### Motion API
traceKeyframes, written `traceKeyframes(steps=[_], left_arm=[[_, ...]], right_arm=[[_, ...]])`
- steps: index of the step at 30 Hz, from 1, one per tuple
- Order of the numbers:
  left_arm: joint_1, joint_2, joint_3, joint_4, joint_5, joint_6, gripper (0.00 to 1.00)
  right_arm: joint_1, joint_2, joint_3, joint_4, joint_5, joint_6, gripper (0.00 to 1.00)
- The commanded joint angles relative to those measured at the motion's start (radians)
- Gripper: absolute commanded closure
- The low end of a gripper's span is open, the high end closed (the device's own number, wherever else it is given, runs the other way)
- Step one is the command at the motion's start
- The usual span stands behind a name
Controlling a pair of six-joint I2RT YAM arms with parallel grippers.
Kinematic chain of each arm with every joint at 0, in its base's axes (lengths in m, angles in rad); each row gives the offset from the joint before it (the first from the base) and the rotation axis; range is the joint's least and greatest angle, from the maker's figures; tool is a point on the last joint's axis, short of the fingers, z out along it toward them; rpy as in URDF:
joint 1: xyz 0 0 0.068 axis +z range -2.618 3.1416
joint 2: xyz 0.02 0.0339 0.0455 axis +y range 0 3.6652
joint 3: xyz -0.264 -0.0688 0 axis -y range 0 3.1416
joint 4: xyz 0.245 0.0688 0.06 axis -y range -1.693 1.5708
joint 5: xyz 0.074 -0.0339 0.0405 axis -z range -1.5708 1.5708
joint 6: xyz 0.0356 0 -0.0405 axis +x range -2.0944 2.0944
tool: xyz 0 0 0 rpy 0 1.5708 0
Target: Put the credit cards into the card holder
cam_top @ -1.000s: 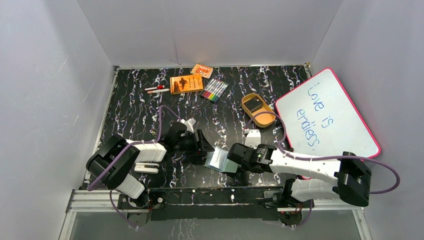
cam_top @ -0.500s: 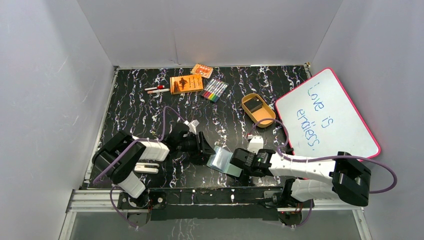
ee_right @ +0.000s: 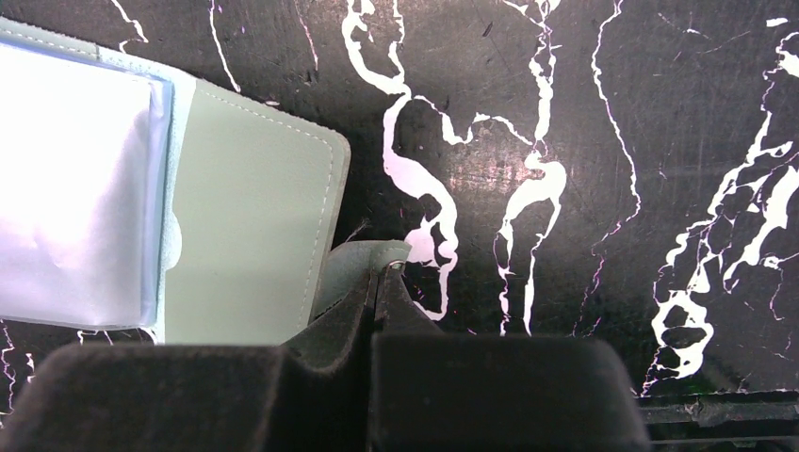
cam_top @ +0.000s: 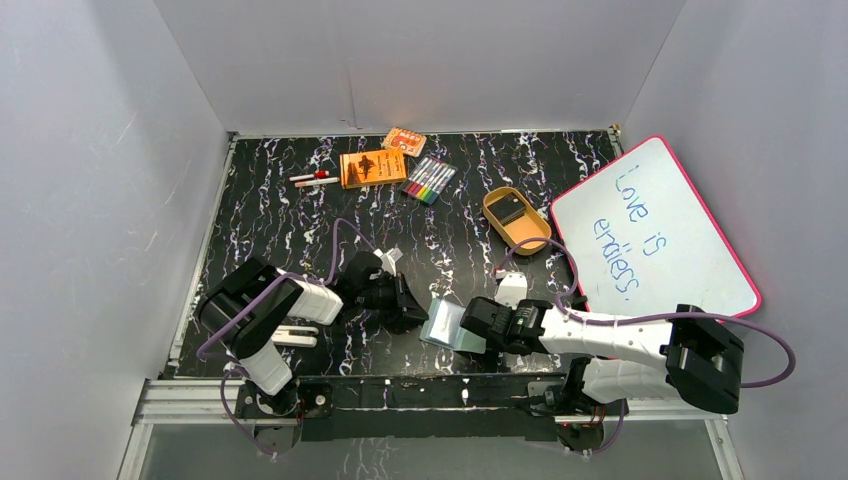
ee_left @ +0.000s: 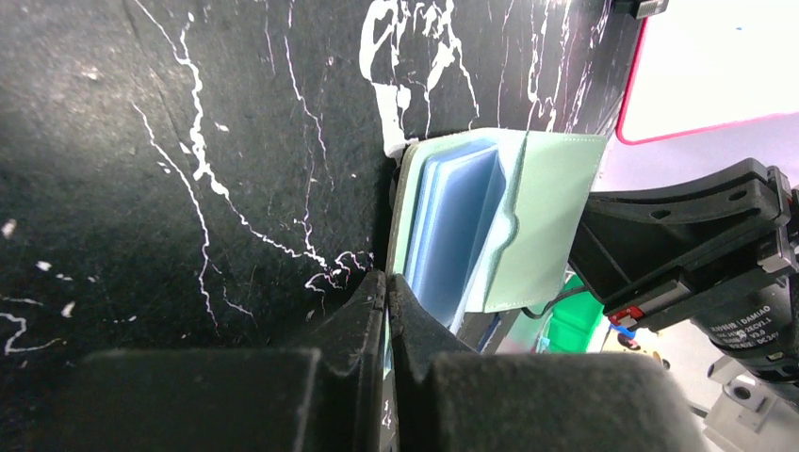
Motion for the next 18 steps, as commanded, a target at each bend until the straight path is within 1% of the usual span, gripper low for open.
traceKeyframes(steps=[1,4,5,7,9,11,13,15,18], left_arm=[[-0.008,-0.004,-0.016,0.044,0.036,-0.005,1.0],[-0.009,-0.016,-0.021,0.044,0.022,-0.006,1.0],[-0.008,-0.022,-0.026,0.042,0.015,-0.004,1.0],[-0.008,-0.033,-0.027,0.025,-0.001,0.005,1.0],[-0.009,-0.036,-0.027,0.01,-0.01,0.012,1.0],[-0.009,-0.037,-0.026,0.001,-0.015,0.018,1.0],[-0.01,-0.037,-0.025,-0.005,-0.02,0.021,1.0],[-0.01,-0.036,-0.023,-0.007,-0.023,0.021,1.0],[-0.012,-0.034,-0.024,-0.009,-0.027,0.021,1.0]], right_arm=[[-0.006,-0.005,-0.025,-0.005,0.003,0.026,1.0],[-0.006,-0.027,-0.012,-0.023,0.001,0.023,1.0],[-0.006,-0.036,-0.004,-0.043,0.004,0.022,0.95],[-0.007,-0.067,0.018,-0.074,0.009,0.015,0.72],[-0.007,-0.106,0.049,-0.11,0.019,0.006,0.53],[-0.007,-0.143,0.092,-0.153,0.034,-0.003,0.44],[-0.007,-0.174,0.147,-0.195,0.049,-0.022,0.41],[-0.006,-0.197,0.214,-0.217,0.052,-0.065,0.4],[-0.008,-0.226,0.282,-0.122,0.012,-0.192,0.41]])
